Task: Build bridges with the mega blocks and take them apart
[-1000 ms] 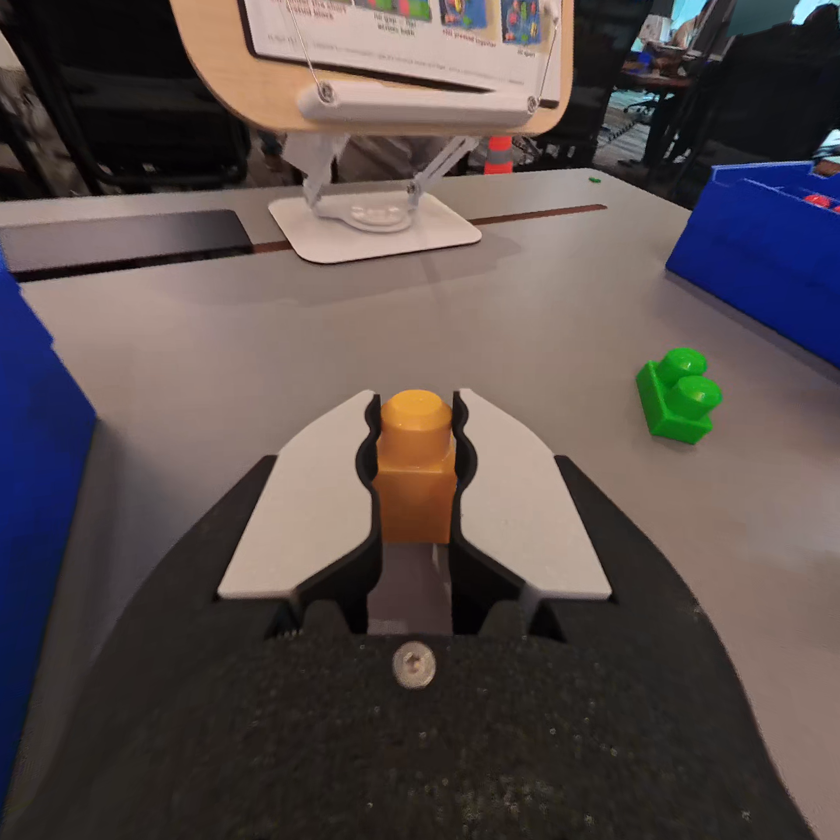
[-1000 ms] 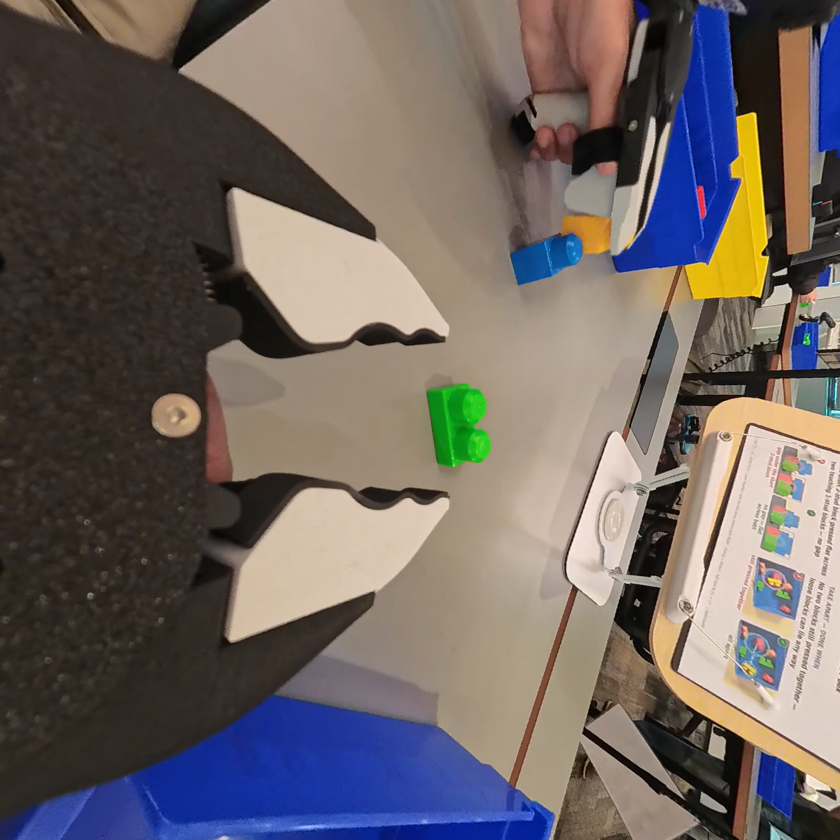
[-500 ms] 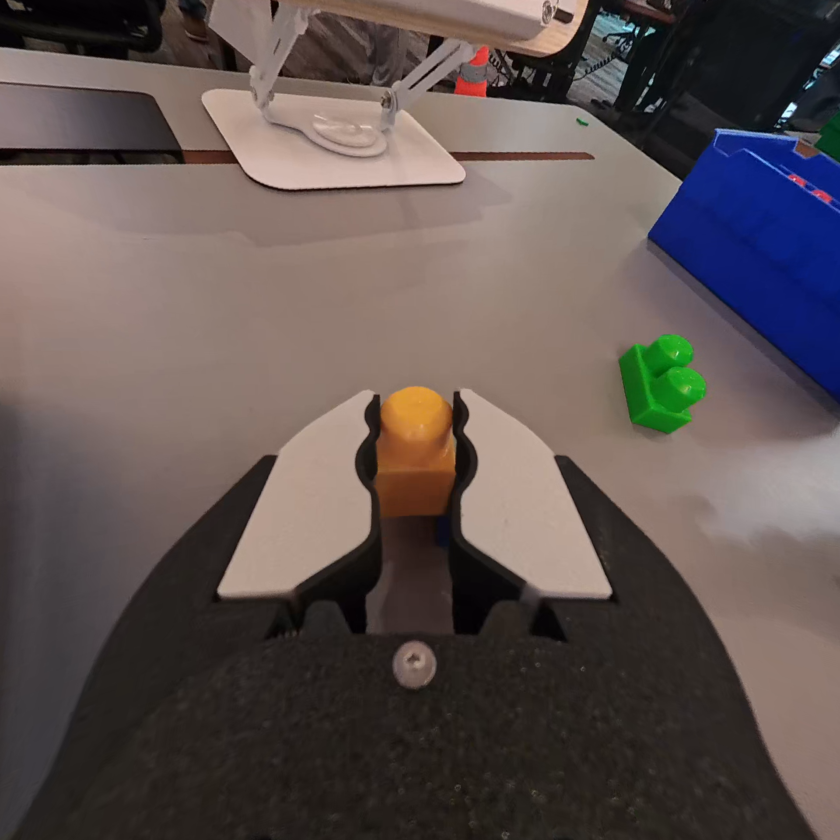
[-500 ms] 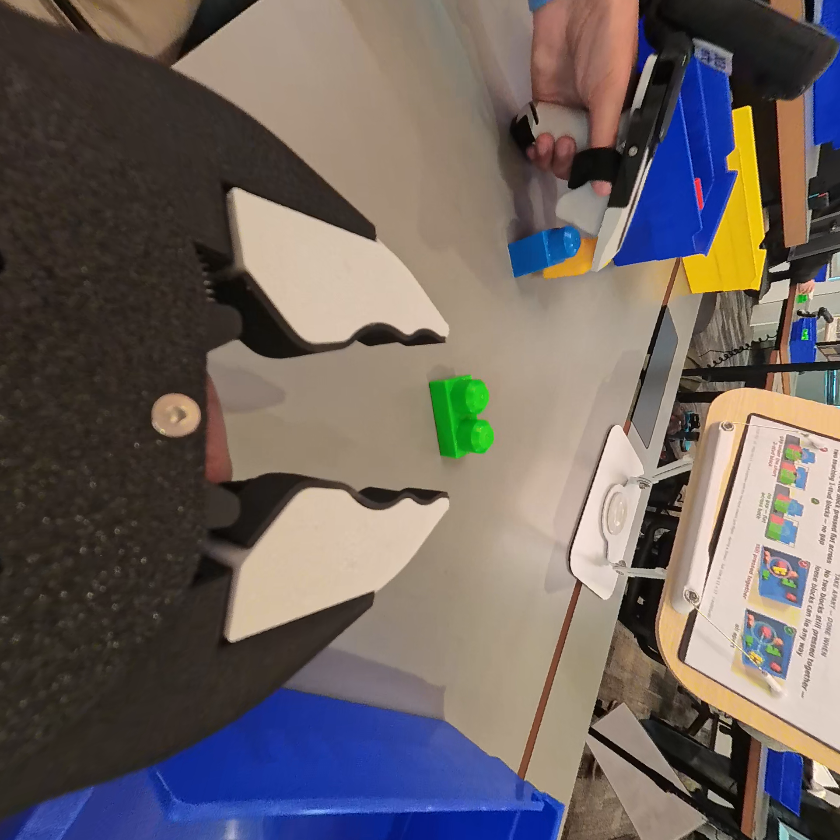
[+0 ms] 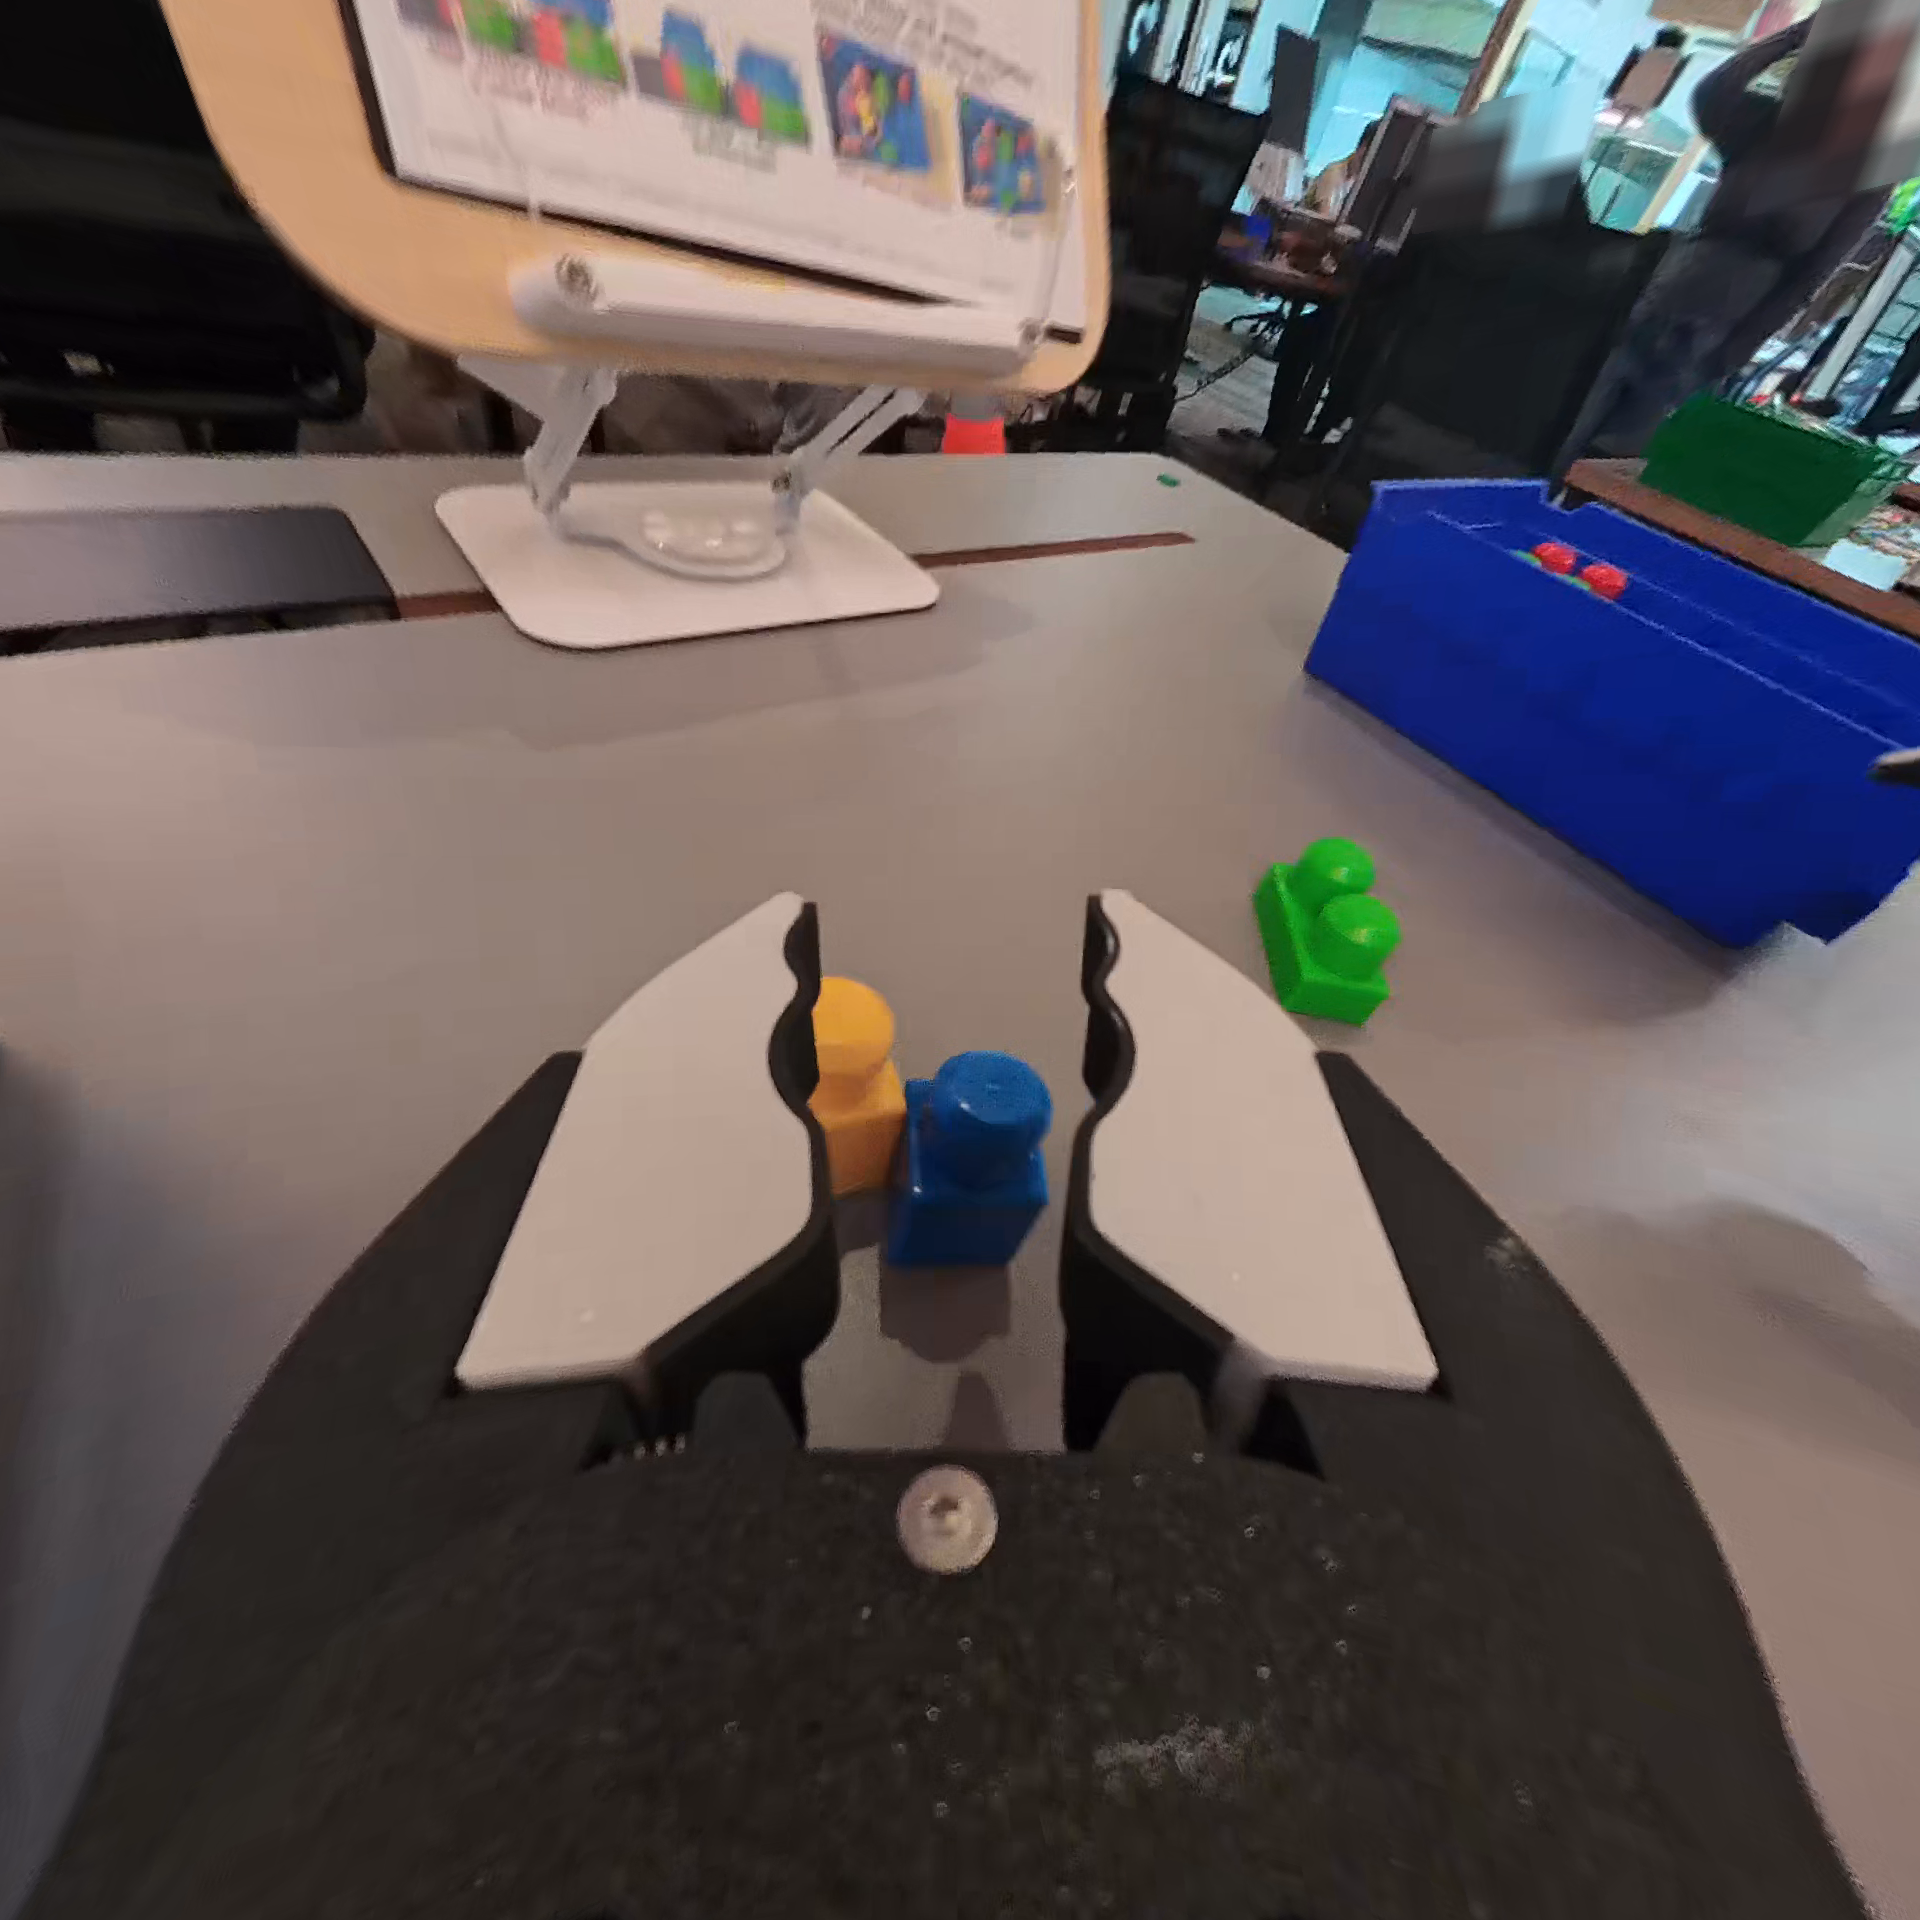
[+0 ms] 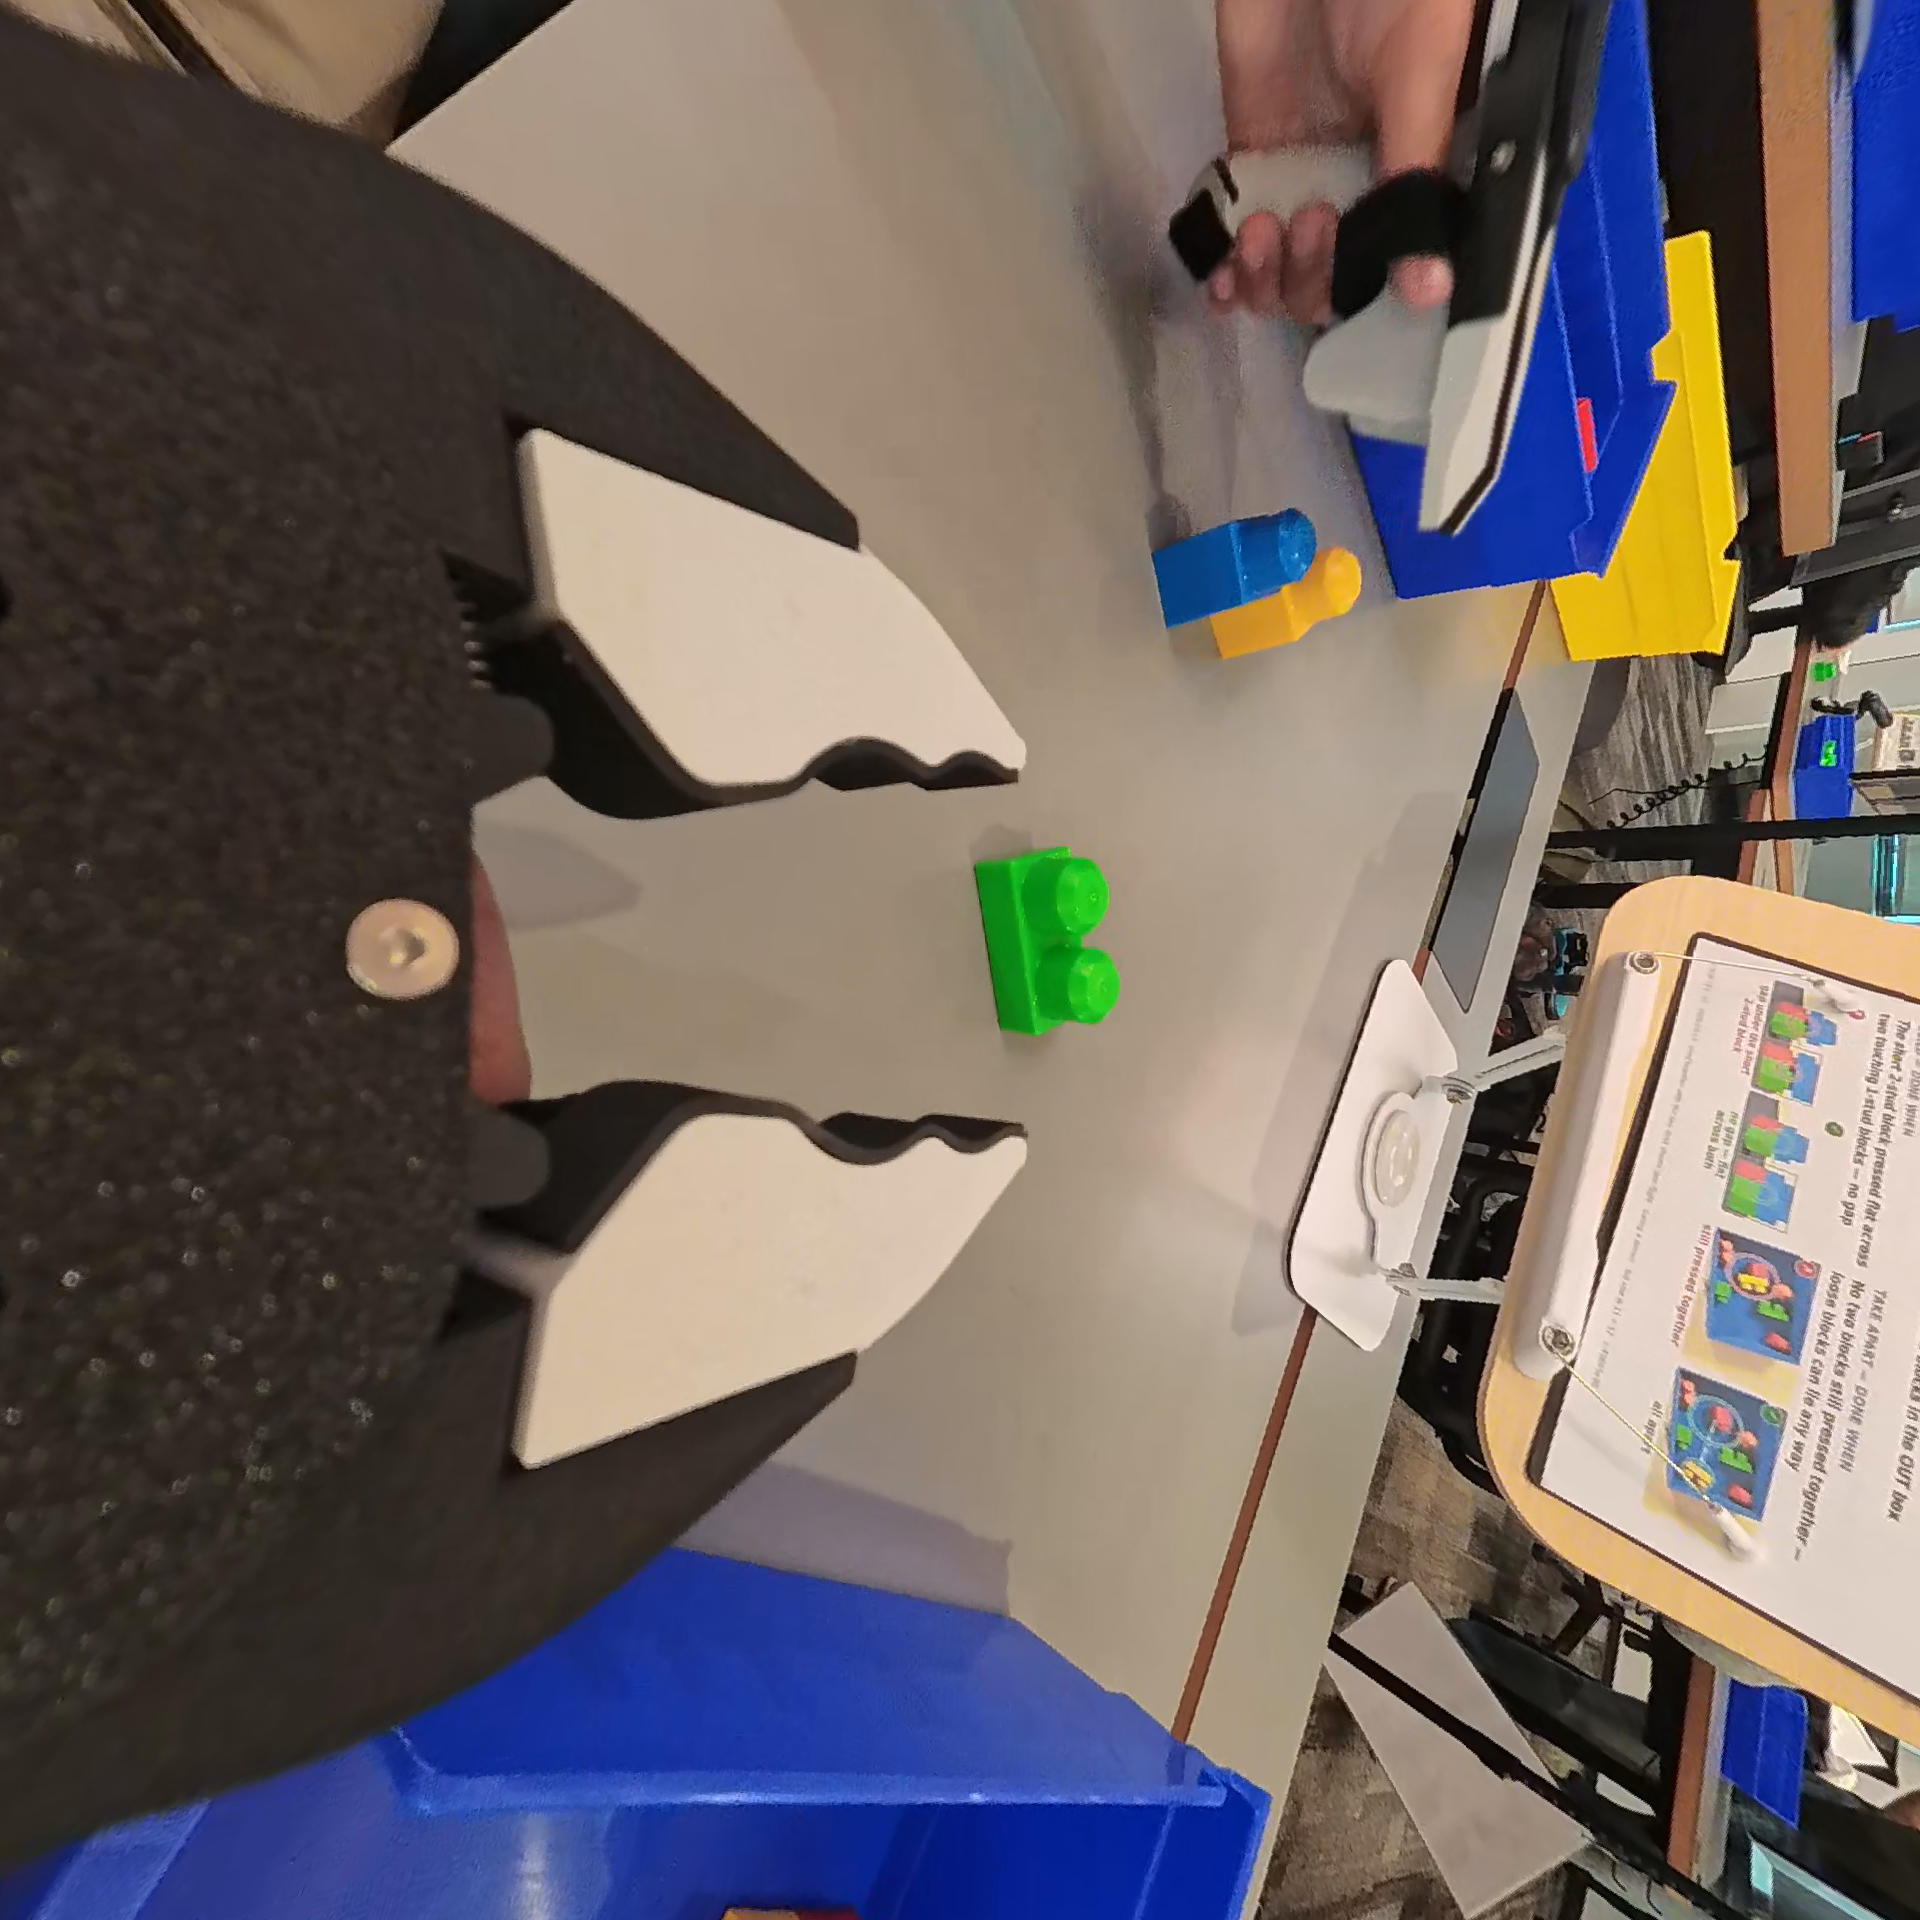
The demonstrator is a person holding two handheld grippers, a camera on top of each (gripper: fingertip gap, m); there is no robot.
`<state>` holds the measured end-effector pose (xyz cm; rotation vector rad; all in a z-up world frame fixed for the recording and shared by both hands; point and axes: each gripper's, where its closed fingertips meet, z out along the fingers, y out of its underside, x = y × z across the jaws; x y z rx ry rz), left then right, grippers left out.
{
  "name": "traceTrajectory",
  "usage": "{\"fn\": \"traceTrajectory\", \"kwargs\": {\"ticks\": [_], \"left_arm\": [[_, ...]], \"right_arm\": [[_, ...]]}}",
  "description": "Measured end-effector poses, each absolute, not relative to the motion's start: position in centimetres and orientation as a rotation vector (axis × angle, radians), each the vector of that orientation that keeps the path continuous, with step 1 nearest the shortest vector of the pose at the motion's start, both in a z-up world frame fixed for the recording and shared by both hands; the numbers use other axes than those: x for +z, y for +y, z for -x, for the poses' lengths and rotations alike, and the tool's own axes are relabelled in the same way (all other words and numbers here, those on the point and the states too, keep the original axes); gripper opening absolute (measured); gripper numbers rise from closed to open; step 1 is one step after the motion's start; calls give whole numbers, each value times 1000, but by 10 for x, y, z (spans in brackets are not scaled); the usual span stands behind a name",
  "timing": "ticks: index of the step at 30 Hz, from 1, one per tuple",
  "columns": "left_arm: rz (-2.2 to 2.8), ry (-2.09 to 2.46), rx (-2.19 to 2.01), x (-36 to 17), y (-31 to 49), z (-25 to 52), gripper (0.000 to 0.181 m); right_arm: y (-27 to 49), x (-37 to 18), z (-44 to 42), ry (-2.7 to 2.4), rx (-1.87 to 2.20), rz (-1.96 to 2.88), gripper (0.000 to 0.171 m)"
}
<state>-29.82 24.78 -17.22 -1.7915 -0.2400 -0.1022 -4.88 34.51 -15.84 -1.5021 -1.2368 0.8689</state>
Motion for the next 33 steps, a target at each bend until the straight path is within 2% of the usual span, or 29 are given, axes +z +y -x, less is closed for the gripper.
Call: {"fn": "traceTrajectory", "kwargs": {"ticks": [4,6,10,16,21,33], "left_arm": [[1812,-174,91,-159,215,278,64],[1882,-173,193,-165,194,263,67],[1902,-248,329,-178,153,225,86],[1827,-381,330,-184,128,196,101],[1874,-422,254,-196,134,205,99],[2172,-658,297,-252,187,287,93]], "right_arm": [[346,-159,49,-1235,863,1503,60],[346,-161,49,-1236,856,1503,60],[347,-167,52,-1227,830,1496,60],[344,-176,60,-1252,832,1524,64],[345,-175,65,-1264,784,1533,65],[344,-183,89,-1352,755,1530,64]]}}
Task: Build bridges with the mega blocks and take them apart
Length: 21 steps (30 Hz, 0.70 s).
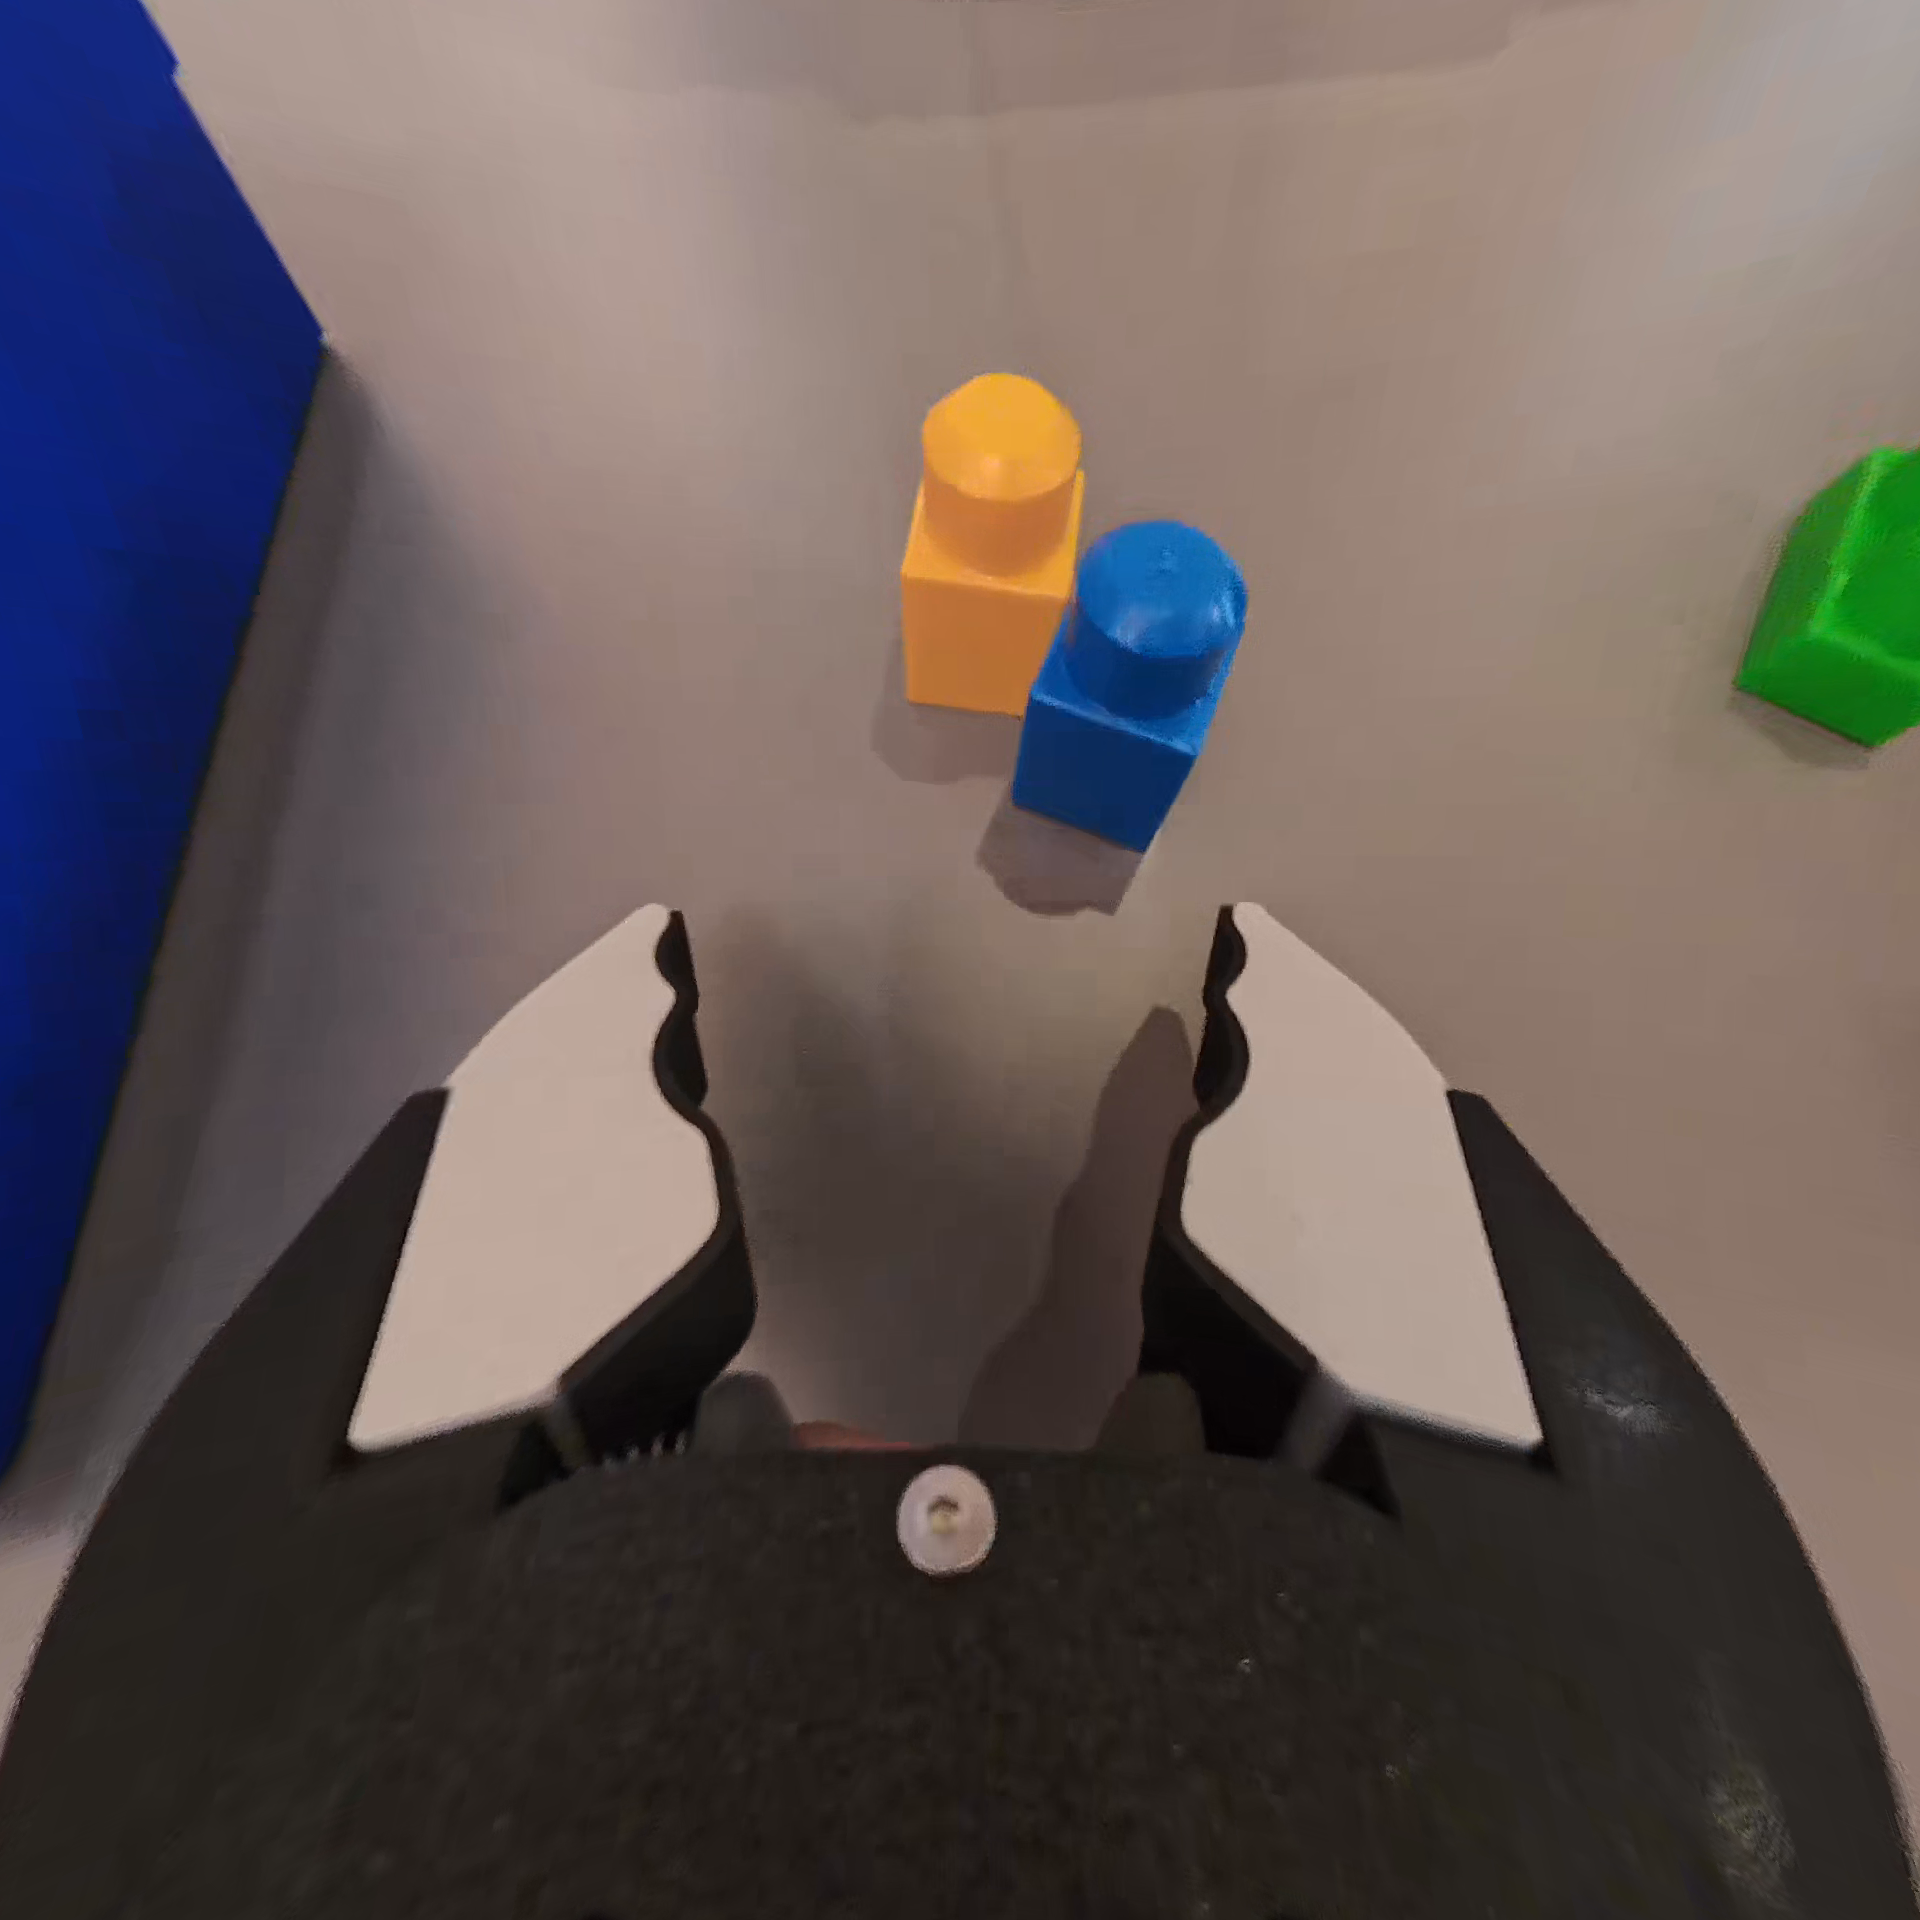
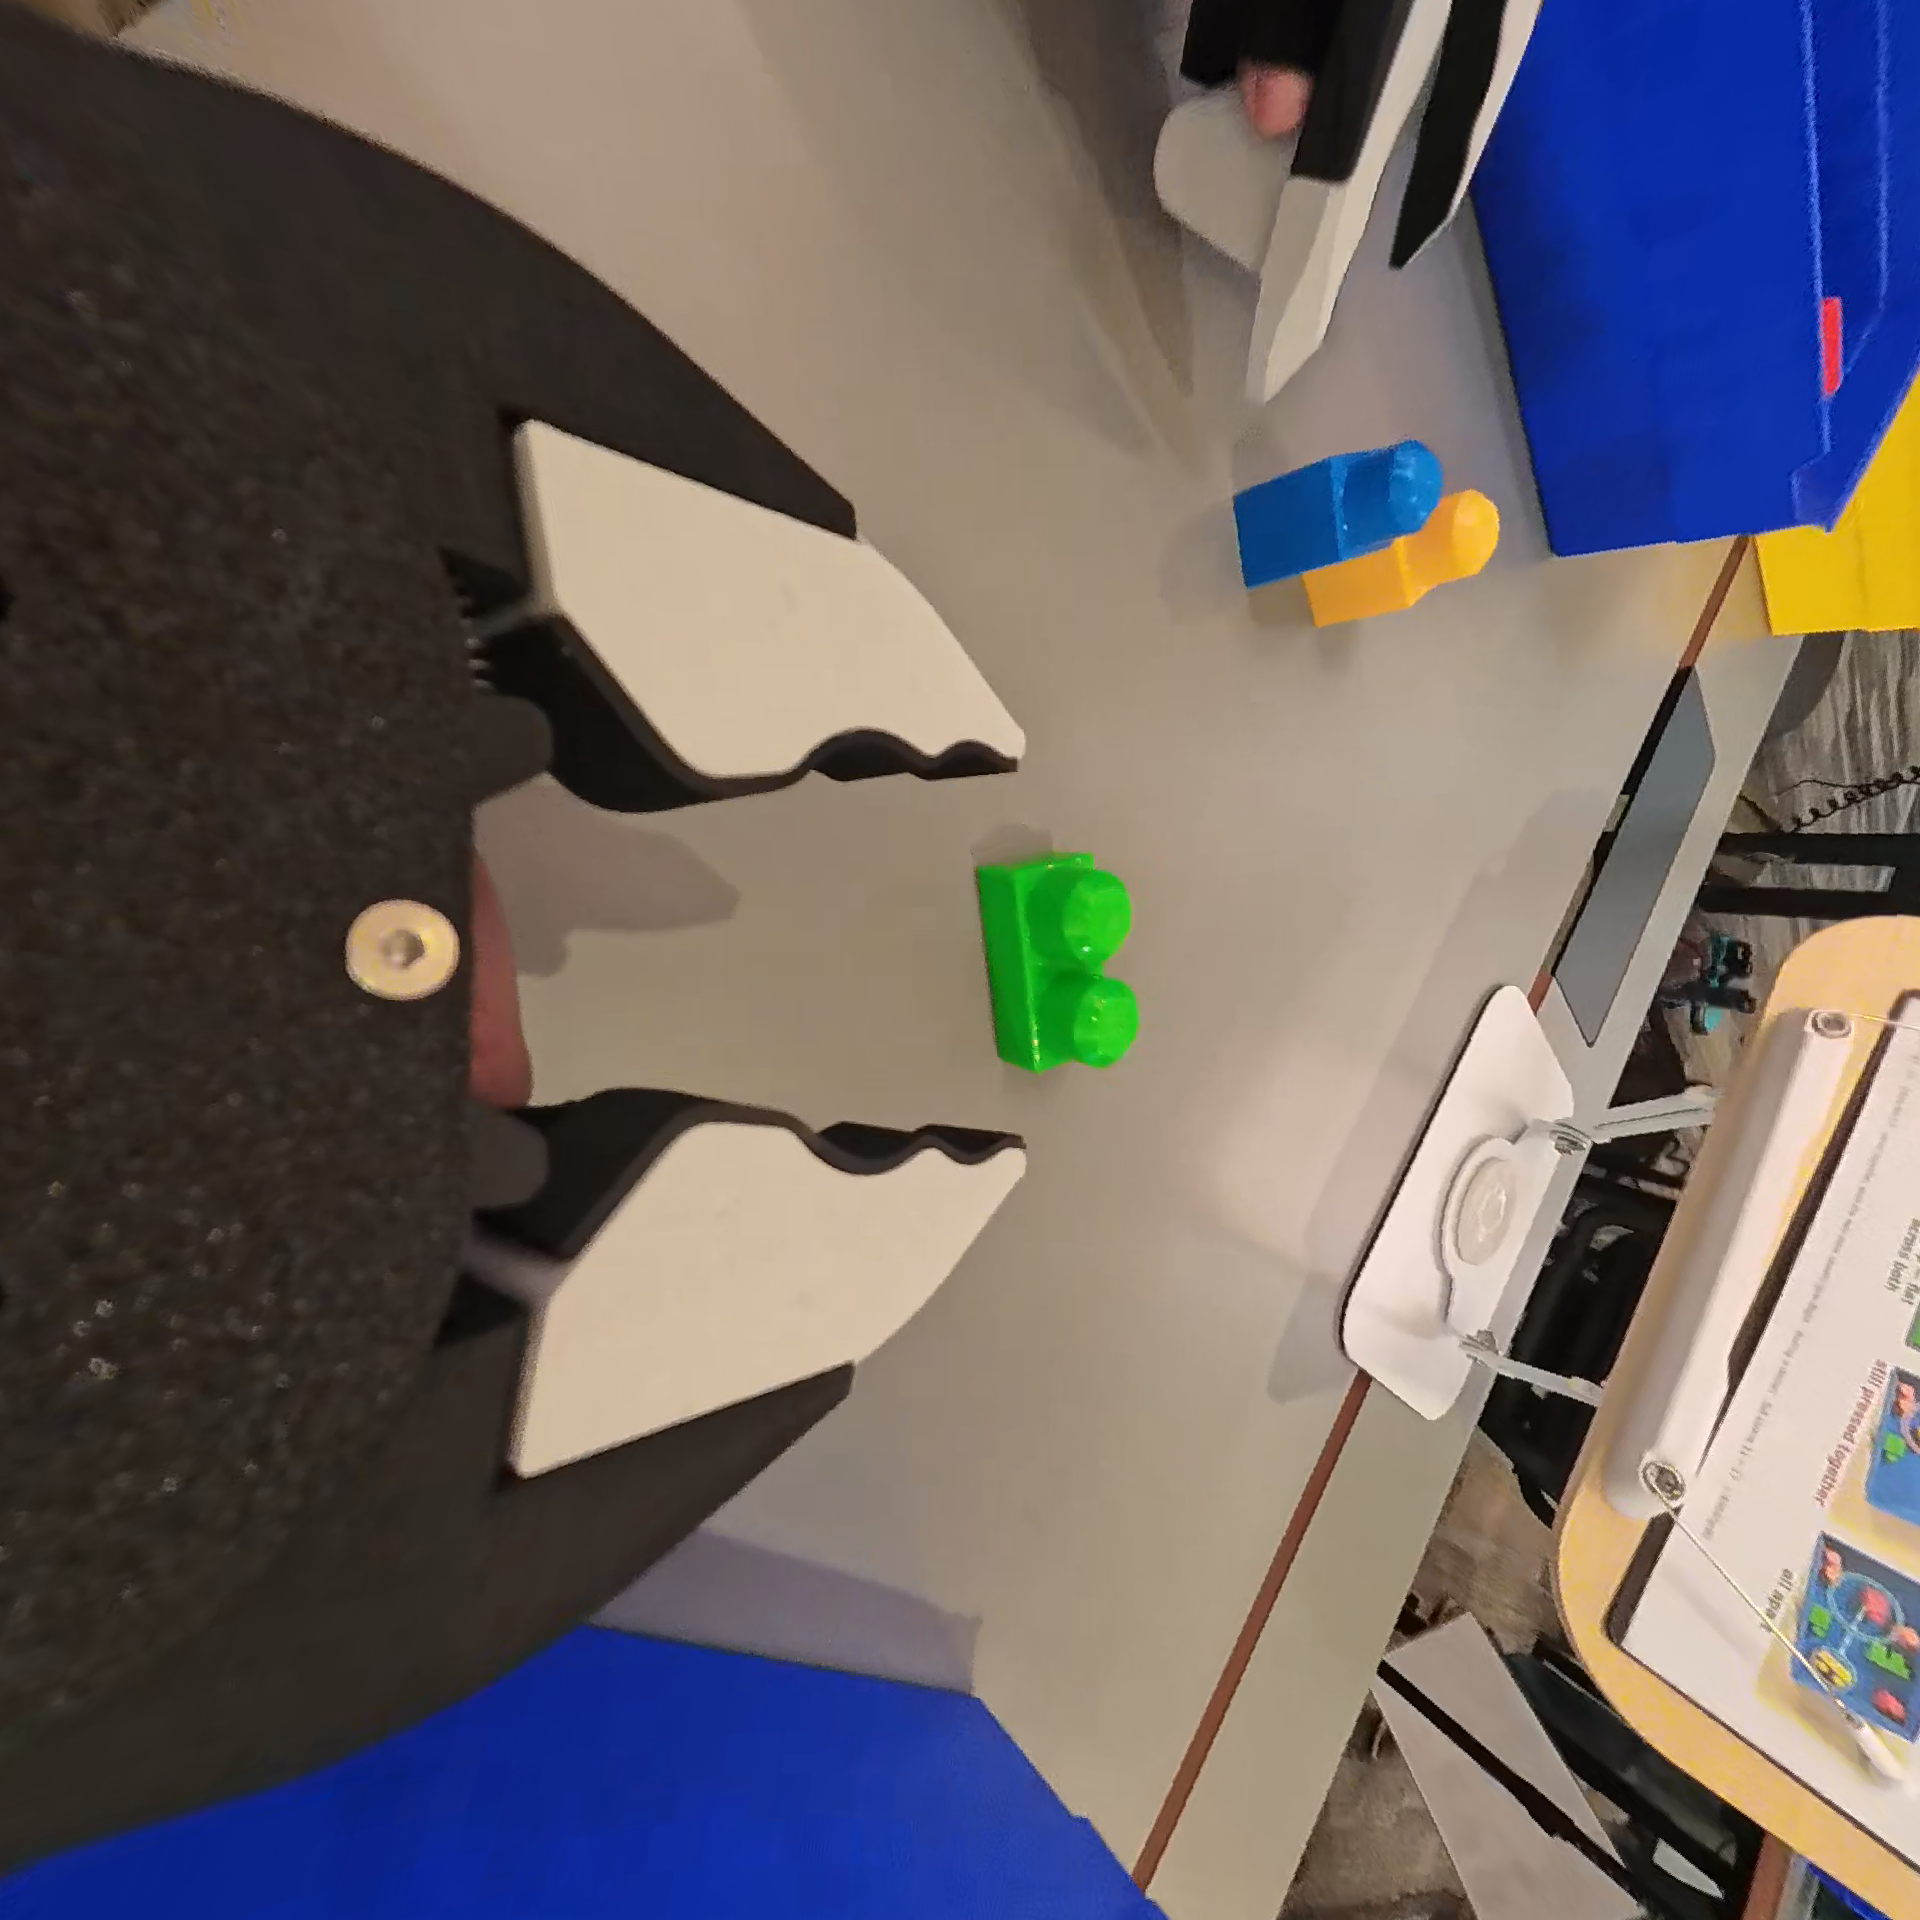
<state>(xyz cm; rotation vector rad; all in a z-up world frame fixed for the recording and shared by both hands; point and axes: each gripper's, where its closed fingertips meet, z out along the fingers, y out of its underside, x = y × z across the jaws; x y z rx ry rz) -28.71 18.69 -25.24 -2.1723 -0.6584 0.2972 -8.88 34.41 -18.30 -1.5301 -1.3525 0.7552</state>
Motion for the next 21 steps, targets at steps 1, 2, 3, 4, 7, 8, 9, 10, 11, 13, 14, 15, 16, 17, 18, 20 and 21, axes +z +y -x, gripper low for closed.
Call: {"fn": "traceTrajectory", "kwargs": {"ticks": [1,2,3,4,7,8,9,10,11,13,14,15,16,17,18,20,21], "left_arm": [[2182,-667,305,-254,190,291,92],[2199,-672,315,-256,193,294,92],[2209,-671,320,-257,197,297,92],[2216,-662,312,-258,202,298,92],[2253,-644,292,-262,214,297,92],[2258,-640,308,-263,217,298,92],[2271,-632,323,-265,218,300,92],[2289,-627,334,-267,219,301,92],[2298,-627,339,-268,220,302,92],[2298,-633,333,-269,222,305,91],[2297,-638,327,-269,222,307,90],[2299,-640,318,-269,223,308,90],[2302,-638,305,-269,224,308,90],[2307,-633,287,-269,224,308,89],[2313,-630,271,-269,222,306,90],[2302,-630,265,-266,215,305,88],[2302,-631,268,-266,210,305,87]], "right_arm": [[347,-182,91,-1352,763,1530,64],[350,-182,94,-1352,770,1530,64],[353,-182,97,-1354,774,1529,64],[356,-182,99,-1356,775,1528,64],[364,-184,105,-1358,780,1530,64],[366,-184,106,-1356,784,1532,64],[368,-185,107,-1354,787,1533,64],[370,-185,108,-1352,790,1536,64],[371,-186,109,-1350,793,1539,64],[374,-189,109,-1346,795,1549,63],[375,-191,110,-1346,795,1554,63],[375,-192,110,-1347,794,1559,63],[376,-193,110,-1348,791,1562,63],[376,-194,110,-1348,788,1565,63],[376,-194,110,-1350,784,1567,63],[375,-194,110,-1353,777,1570,63],[375,-194,110,-1353,773,1571,63]]}}
